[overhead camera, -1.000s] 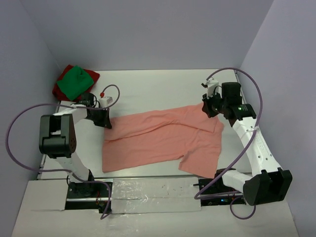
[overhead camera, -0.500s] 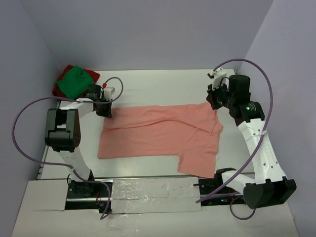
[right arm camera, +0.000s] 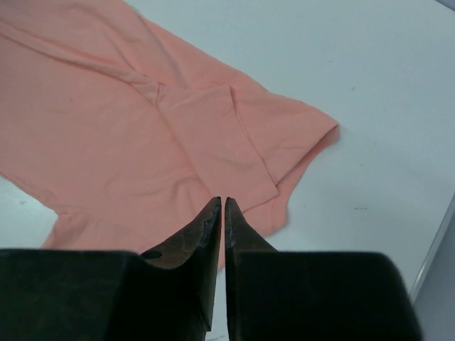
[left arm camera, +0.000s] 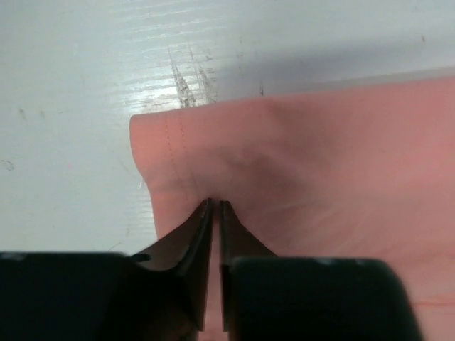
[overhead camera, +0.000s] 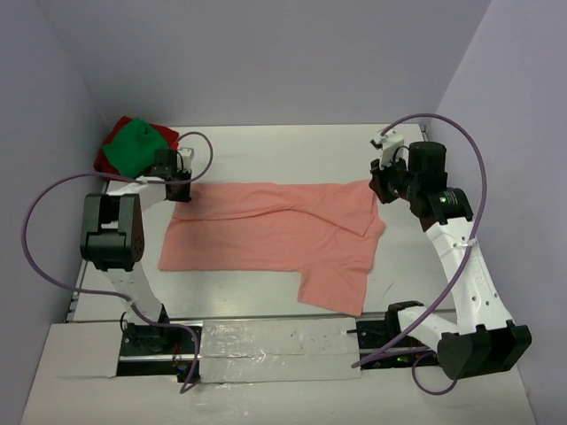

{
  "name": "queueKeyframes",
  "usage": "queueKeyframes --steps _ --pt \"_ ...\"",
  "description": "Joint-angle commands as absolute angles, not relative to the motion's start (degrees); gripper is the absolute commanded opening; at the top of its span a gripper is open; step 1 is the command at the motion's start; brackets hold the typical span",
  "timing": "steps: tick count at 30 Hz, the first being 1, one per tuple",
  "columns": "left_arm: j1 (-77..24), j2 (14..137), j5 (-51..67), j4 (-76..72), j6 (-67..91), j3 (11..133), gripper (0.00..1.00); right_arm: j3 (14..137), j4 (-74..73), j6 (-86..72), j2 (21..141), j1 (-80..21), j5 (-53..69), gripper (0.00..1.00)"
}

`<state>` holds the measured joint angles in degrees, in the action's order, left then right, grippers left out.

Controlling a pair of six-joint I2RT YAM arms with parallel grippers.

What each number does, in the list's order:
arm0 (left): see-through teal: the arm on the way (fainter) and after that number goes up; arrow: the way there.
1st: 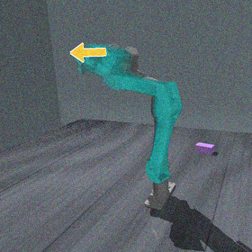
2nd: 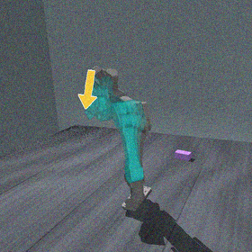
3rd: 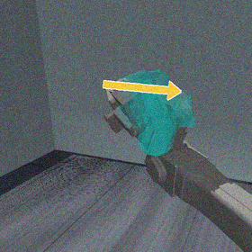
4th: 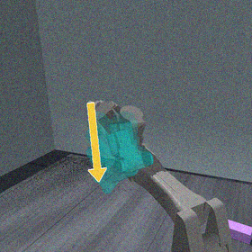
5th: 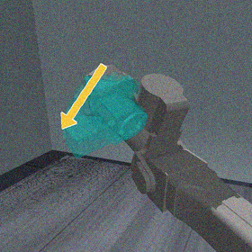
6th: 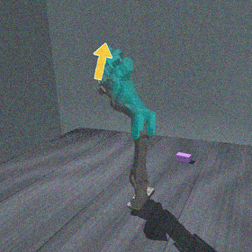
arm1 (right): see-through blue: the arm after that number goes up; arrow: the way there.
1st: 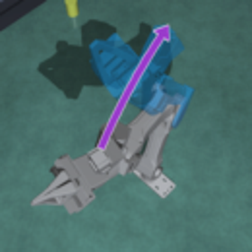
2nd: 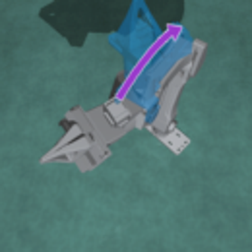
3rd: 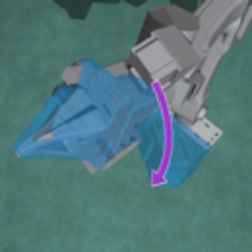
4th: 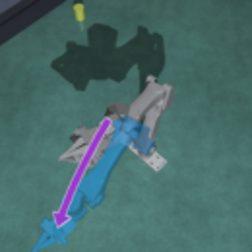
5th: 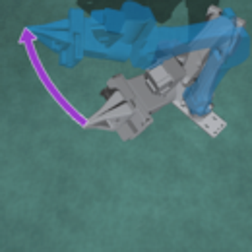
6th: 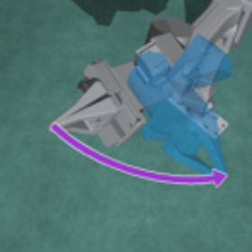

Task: Fold and stack the t-shirts
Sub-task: Fold the tshirt

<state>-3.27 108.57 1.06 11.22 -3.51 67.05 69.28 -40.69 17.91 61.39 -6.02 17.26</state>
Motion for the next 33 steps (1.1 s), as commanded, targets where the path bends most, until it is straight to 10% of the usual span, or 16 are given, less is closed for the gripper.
queueKeyframes --steps 1,3,8,33 --pt "-3.1 99.4 1.8 6.7 -2.5 64.3 0.27 65.6 -39.6 20.5 61.7 -6.5 18.2 0.15" --pt "-3.2 94.5 3.2 6.1 -3.0 62.2 0.51 63.8 -39.1 22.4 61.8 -6.7 18.7 0.30" --pt "-3.3 79.6 8.3 12.1 -4.0 62.1 0.68 60.1 -42.4 28.5 61.2 -7.9 22.6 0.43" --pt "14.0 77.4 15.6 57.8 -28.6 55.6 0.60 48.5 -40.3 29.4 57.0 -20.7 11.3 0.48"
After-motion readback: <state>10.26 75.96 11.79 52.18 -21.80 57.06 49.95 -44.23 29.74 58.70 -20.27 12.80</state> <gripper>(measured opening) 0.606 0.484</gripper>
